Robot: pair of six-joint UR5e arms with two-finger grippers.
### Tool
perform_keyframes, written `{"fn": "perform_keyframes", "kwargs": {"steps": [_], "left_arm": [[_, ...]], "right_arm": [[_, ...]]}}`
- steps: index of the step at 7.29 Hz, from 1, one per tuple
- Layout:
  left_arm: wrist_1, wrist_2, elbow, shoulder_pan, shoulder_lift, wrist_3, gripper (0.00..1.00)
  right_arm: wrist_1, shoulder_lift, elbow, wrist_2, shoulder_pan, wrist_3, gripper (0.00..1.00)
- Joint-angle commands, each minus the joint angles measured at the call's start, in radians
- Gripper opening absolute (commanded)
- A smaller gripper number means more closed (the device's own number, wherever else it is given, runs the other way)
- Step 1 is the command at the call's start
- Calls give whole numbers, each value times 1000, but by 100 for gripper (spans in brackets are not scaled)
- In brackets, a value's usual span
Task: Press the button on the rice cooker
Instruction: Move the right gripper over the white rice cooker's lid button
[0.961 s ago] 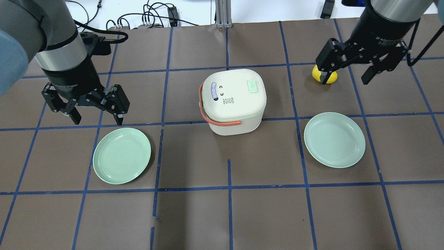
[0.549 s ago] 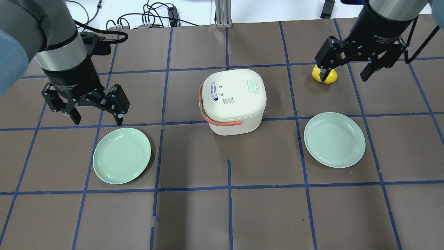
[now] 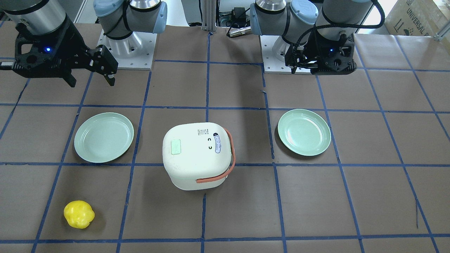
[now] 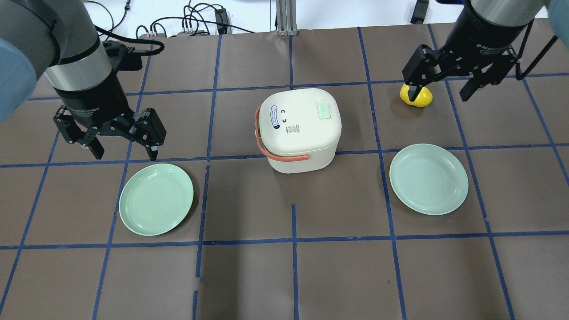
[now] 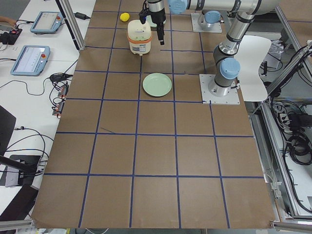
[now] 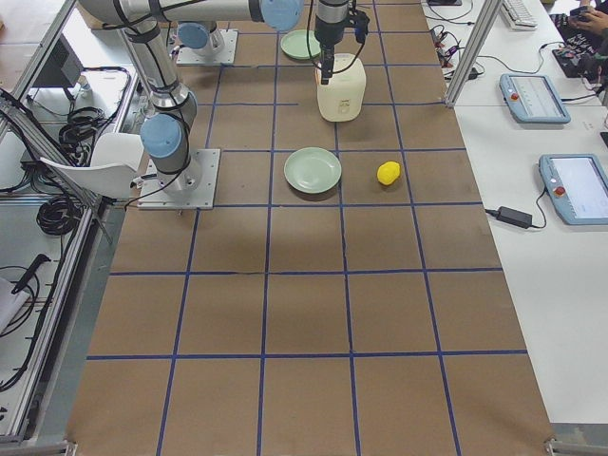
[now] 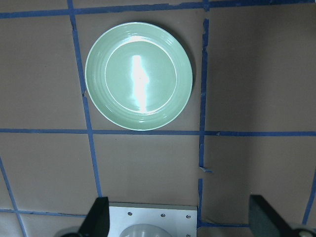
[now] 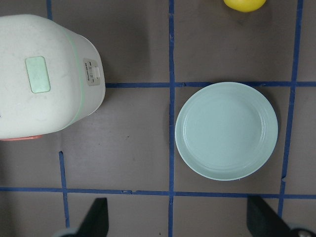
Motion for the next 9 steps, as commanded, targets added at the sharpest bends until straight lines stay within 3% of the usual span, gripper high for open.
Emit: {"fn": "perform_keyframes", "kwargs": {"steps": [1, 2, 3, 4, 5, 7, 9], "left_arm": [[0, 2, 0, 0, 0, 0, 100], [0, 2, 0, 0, 0, 0, 100], [0, 0, 0, 0, 0, 0, 100], [0, 2, 2, 0, 0, 0, 100], [0, 0, 0, 1, 0, 0, 100], [0, 0, 0, 0, 0, 0, 100], [0, 0, 0, 0, 0, 1, 100]], "right_arm": [[-76, 43, -9, 1, 104, 45, 99], [-159, 100, -10, -4, 161, 109, 98], [-219, 153, -10, -4, 192, 119, 78], [-221, 171, -10, 5, 197, 131, 51], [-220, 185, -10, 10, 201, 137, 34], [-236, 226, -29, 85, 203, 143, 21], [-250, 270, -61, 84, 238, 184, 19]]}}
